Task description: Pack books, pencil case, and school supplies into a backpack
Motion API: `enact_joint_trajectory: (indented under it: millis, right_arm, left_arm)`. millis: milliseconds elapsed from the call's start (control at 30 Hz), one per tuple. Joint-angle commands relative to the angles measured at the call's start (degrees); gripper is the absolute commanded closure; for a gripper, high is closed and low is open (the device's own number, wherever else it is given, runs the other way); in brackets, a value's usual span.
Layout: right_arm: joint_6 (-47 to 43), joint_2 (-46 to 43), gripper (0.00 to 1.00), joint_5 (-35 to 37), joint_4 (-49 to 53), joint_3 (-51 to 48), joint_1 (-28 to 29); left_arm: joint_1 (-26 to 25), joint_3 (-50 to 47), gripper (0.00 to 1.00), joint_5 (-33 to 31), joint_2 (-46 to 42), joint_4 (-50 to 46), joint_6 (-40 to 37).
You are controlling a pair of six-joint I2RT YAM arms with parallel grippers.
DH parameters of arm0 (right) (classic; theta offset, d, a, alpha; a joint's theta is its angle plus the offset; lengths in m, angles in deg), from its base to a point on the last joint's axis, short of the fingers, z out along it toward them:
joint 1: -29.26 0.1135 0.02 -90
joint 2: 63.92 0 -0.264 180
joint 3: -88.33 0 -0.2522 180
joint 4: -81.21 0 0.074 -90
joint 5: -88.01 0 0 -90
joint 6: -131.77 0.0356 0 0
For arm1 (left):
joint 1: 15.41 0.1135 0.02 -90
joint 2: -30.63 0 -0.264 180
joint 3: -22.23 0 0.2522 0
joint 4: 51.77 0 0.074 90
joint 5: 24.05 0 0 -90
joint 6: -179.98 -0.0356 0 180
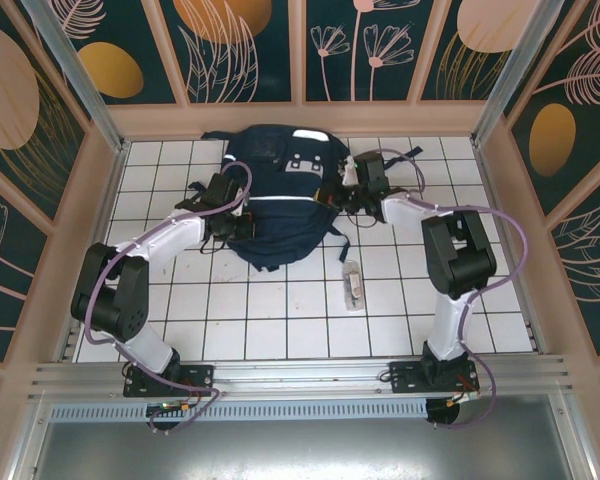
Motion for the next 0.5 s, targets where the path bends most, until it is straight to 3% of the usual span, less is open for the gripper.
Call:
enact_joint_trajectory:
  millis: [0,33,200,333,467]
  right_arm:
    - [-6.1,5.7,1.00,4.6,0.9,9.6,-2.2]
    - [-5.0,7.3,0.99,4.5,0.7,11.8,-2.2]
    - [0.5,10.4,0.63,2.3,-1.8,17.9,-2.2]
    - [0.0,5.3,0.57,5.6,1.9,16.6,-2.2]
    - [-0.5,-3.6,0.55,8.2,4.9,9.2,-2.2]
  left_arm:
    - [-1.7,-1.9,1.00,5.7,-5.0,-4.2,0.4]
    - [-3.3,-1.8,1.00,7.1,-5.4,-4.2,1.2]
    - [-10.1,-1.1,1.00,15.9,-3.7,3.5,8.2]
    - [-12.1,1.0,1.00,18.8,-0.1,12.3,13.4]
    - [-12.3,7.3,1.00,18.0,4.0,12.7,12.8]
